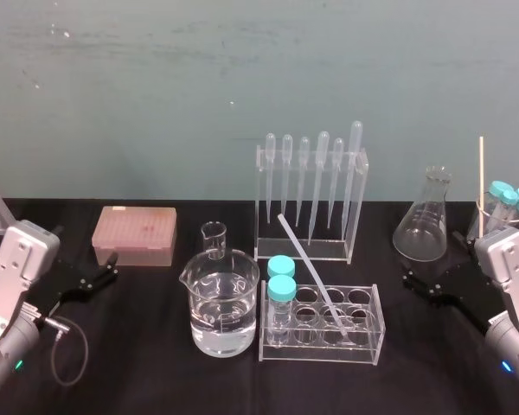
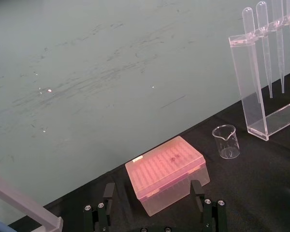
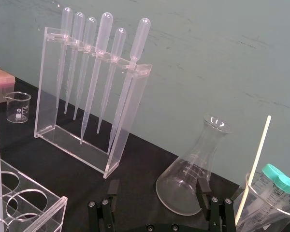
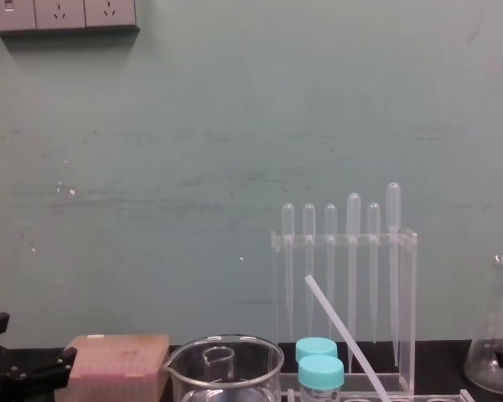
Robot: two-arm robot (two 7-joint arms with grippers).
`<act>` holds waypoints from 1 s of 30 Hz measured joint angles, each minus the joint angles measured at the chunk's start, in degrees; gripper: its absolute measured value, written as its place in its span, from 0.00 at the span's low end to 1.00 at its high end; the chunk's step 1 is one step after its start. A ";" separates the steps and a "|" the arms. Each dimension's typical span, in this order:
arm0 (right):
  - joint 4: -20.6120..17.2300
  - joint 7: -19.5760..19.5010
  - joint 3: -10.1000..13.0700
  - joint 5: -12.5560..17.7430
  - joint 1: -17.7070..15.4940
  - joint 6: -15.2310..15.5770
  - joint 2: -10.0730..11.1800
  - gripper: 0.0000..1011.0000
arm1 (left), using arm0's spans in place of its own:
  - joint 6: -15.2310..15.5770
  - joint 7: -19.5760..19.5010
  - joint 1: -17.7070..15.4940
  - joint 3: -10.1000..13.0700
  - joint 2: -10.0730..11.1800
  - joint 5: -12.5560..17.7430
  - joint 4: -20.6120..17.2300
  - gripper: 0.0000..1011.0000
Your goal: Pick up the stirring rod with one hand, then place it down.
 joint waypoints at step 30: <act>0.00 0.00 0.00 0.01 0.00 -0.01 0.01 0.99 | 0.00 0.00 0.00 0.00 -0.01 0.00 0.00 0.99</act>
